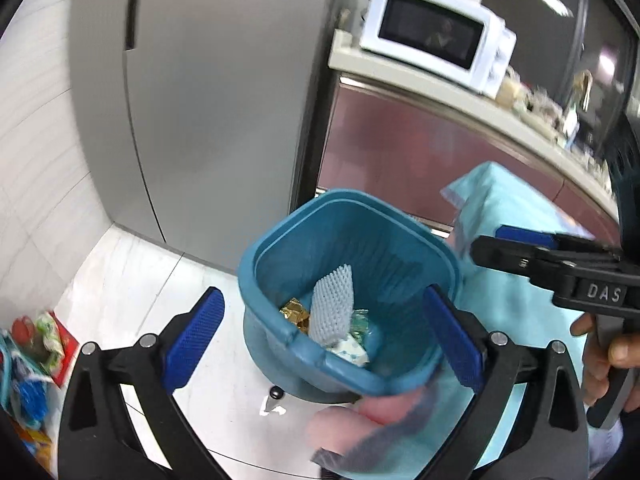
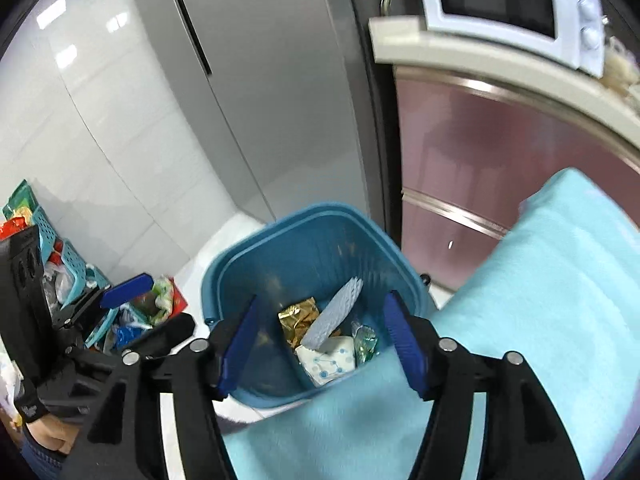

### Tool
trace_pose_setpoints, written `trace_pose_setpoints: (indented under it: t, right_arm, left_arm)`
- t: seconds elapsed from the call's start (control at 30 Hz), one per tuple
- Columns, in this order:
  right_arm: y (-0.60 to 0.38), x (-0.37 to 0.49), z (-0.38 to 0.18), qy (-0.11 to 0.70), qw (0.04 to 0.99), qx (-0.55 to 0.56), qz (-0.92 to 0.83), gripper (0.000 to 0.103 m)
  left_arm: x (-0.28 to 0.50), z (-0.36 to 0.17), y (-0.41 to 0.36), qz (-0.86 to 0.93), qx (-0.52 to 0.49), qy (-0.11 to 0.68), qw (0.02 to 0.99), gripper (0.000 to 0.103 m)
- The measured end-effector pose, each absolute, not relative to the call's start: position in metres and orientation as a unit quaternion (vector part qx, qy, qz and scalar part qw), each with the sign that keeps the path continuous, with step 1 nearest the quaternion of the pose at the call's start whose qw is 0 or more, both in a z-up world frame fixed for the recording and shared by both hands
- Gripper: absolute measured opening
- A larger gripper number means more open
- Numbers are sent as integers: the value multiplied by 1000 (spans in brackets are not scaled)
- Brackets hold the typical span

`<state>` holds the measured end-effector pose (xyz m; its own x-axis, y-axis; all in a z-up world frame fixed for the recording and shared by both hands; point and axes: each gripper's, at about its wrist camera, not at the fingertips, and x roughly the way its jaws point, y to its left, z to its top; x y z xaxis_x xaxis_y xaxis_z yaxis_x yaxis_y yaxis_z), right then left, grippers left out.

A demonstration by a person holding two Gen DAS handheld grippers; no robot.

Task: Collect trash
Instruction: 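Swing both tools back over the table toward the remaining trash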

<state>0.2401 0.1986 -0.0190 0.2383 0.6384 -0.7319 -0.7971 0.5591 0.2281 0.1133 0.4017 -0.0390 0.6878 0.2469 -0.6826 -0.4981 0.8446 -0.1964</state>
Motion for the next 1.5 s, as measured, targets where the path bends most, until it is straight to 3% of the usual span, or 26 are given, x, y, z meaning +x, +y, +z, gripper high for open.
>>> trace_pose_setpoints:
  t: [0.13, 0.53, 0.7, 0.97, 1.5]
  right_arm:
    - [159, 218, 3, 368, 806, -70, 458, 77]
    - [21, 149, 28, 267, 880, -19, 392, 94]
    - [-53, 120, 20, 242, 914, -19, 325, 96]
    - [-156, 85, 4, 234, 950, 0, 206, 96]
    - [-269, 60, -15, 240, 967, 53, 65, 96]
  left_arm:
    - [89, -24, 385, 207, -203, 313, 905, 97]
    - [43, 23, 252, 137, -87, 229, 960, 97]
    - [37, 34, 182, 69, -32, 196, 978, 97]
    - [47, 34, 106, -28, -72, 206, 976, 97]
    - [89, 23, 20, -111, -9, 231, 967, 97]
